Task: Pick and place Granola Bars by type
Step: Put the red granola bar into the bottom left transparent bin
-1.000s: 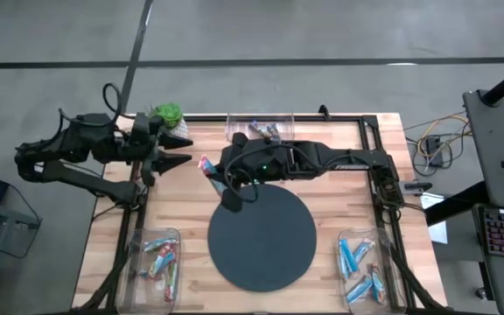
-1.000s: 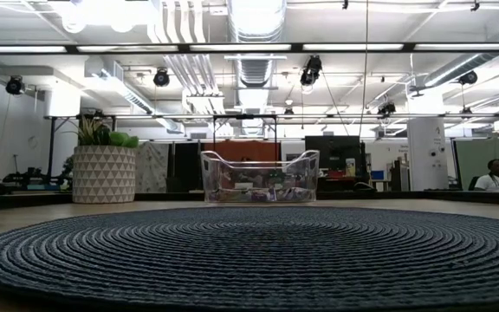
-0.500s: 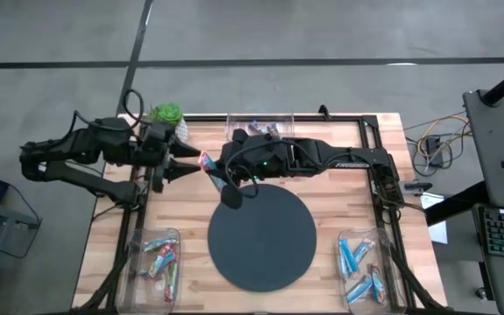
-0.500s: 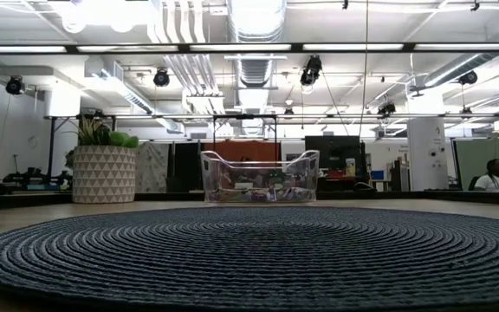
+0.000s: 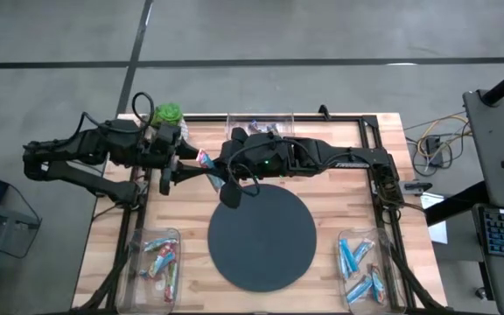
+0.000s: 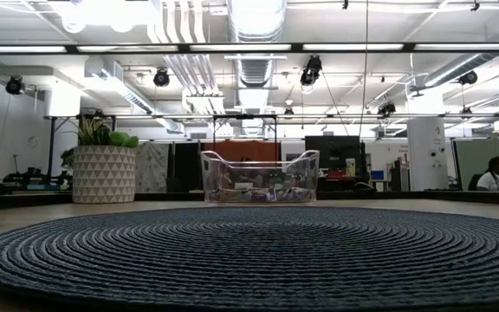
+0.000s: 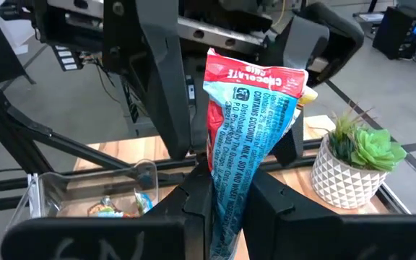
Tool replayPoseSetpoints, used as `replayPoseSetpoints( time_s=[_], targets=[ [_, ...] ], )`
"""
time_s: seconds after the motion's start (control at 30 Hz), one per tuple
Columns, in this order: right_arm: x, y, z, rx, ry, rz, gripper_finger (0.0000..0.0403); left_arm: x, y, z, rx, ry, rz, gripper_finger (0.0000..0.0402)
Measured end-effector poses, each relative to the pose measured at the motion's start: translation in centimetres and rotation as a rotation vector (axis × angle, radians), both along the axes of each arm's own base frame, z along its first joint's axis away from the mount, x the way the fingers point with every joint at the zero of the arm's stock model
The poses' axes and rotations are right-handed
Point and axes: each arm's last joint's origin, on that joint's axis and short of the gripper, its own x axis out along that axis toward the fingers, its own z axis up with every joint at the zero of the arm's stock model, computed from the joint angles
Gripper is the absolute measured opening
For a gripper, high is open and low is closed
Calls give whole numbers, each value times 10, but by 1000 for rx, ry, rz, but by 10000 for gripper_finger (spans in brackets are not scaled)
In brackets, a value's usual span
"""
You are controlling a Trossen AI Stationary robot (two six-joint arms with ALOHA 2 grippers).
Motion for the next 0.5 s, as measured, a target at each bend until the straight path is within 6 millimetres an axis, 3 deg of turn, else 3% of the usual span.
replayPoseSetpoints(
  time_s=[0.5],
  targets=[
    [0, 0, 0, 13, -4, 3, 43, 11, 0, 0, 20, -13, 3, 218]
  ],
)
